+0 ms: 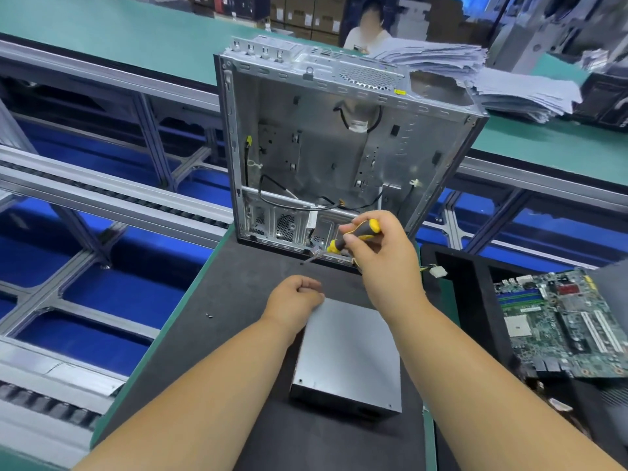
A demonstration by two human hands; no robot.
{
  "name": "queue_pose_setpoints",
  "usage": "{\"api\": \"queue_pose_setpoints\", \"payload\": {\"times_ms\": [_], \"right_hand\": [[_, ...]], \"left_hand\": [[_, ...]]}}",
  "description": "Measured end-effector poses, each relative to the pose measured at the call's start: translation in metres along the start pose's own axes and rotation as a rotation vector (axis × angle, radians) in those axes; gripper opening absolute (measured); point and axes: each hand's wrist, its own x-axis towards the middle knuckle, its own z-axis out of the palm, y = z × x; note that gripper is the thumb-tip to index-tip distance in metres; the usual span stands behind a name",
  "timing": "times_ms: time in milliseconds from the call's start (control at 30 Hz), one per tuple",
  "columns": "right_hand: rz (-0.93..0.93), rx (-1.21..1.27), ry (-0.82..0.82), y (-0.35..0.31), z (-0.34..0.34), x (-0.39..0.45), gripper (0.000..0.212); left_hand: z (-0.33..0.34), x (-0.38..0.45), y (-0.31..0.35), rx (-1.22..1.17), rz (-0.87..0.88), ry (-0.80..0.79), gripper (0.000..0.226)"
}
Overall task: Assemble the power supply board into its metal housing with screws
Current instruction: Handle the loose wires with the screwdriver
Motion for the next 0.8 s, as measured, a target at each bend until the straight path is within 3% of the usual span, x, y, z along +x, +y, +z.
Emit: {"api": "queue_pose_setpoints", "payload": {"times_ms": [167, 267, 433, 567, 800], "right_hand": [[0.130, 0.252, 0.103, 0.002, 0.025, -0.003, 0.014], [0.181, 0.313, 0.108, 0.003, 0.042, -0.006, 0.013], [0.238, 0.340, 0.098, 0.004, 0.073, -0.012, 0.012], [0.270, 0.331, 0.090, 0.005, 0.093, -0.014, 0.013], [0.316, 0.282, 0.106, 0.013, 0.107, -0.021, 0.015]], "left_hand": [[-0.054, 0.005, -0.002, 0.112, 0.162, 0.066, 0.010], [-0.115, 0.005, -0.011, 0.368, 0.295, 0.126, 0.016], [-0.188, 0.004, -0.032, 0.780, 0.226, 0.081, 0.028], [-0.204, 0.008, -0.042, 0.920, 0.197, -0.046, 0.032], [-0.202, 0.018, -0.047, 0.957, 0.324, -0.039, 0.014]]}}
